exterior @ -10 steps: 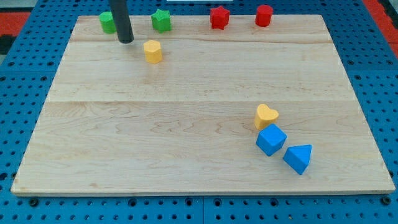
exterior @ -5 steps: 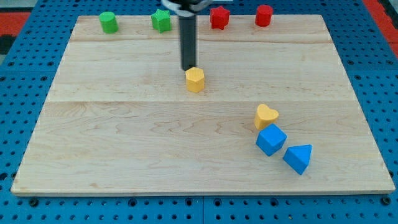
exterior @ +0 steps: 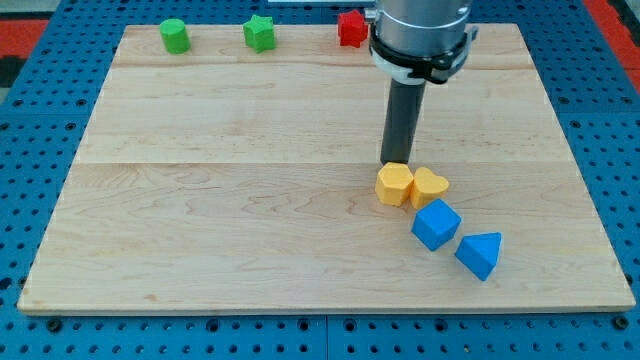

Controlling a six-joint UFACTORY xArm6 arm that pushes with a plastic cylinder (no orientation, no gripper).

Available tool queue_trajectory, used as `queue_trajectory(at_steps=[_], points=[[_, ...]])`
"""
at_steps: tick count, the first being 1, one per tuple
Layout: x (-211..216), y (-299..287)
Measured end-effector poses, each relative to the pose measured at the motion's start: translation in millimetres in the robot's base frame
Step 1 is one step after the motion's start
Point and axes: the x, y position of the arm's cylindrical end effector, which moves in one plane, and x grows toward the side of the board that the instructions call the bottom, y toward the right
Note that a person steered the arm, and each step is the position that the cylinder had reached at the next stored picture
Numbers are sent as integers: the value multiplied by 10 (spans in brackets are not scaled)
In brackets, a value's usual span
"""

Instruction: Place the yellow hexagon to the left of the yellow heart

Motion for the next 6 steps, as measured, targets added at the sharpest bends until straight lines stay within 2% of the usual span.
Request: queue_trajectory(at_steps=[2, 4, 5, 6], points=[[-122, -316], [176, -196], [194, -177], [-150, -374]])
